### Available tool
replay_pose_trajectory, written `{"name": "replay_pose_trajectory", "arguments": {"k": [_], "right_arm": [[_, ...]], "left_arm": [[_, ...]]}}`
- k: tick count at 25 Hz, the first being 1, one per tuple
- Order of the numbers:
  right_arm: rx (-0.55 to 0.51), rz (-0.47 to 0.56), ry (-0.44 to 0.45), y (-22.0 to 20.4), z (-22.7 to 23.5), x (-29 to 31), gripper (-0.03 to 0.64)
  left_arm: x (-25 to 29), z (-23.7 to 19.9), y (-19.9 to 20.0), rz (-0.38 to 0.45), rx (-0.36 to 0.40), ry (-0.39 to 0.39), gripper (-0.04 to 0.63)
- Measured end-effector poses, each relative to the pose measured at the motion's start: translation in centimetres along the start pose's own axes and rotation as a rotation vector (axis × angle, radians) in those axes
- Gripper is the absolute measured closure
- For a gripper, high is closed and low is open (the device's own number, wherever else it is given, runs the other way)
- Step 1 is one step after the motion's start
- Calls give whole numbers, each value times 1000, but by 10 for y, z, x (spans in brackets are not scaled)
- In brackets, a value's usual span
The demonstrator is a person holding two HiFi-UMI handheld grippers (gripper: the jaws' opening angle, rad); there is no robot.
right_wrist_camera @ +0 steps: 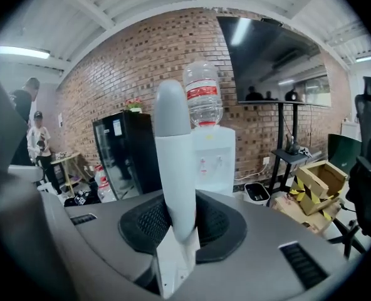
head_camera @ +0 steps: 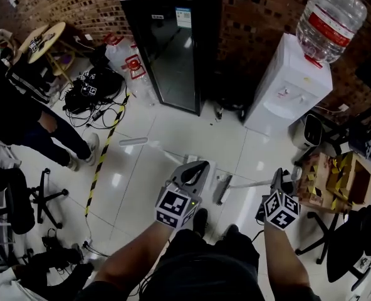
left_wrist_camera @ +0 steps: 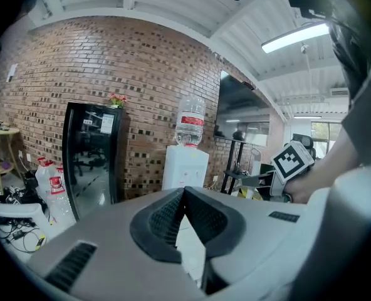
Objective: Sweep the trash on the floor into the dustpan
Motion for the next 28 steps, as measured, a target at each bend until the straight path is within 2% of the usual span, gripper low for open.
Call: {"name": "replay_pose_trajectory", "arguments": {"k": [7,16,20,24,28], "right_arm": [[-9,-18,-24,0,75,-33,523],[-92,-34,34,19,132,-62,523],[-161,-60,65,14,127,-47,523],[-163,-97,42,-7,103,-33,523],[-148,-113,61,-21,43,-12,523]], "left_arm": [[26,41,10,-5,8,15,581],[35,96,28,-22,12,85,581],[33,97,23,-12,-8,104,581],[23,76,8,-24,-39,97,581],[8,38,-1,-12,20,52,581]]}}
Point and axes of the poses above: the fingertips, and each gripper's own axes: x forward along the fingers, z to its right, y out of its top, the point moved 4 cm from there along -x, backward along the fingers, and after that the axes turned 13 degrees about y, right-handed, at the moved point
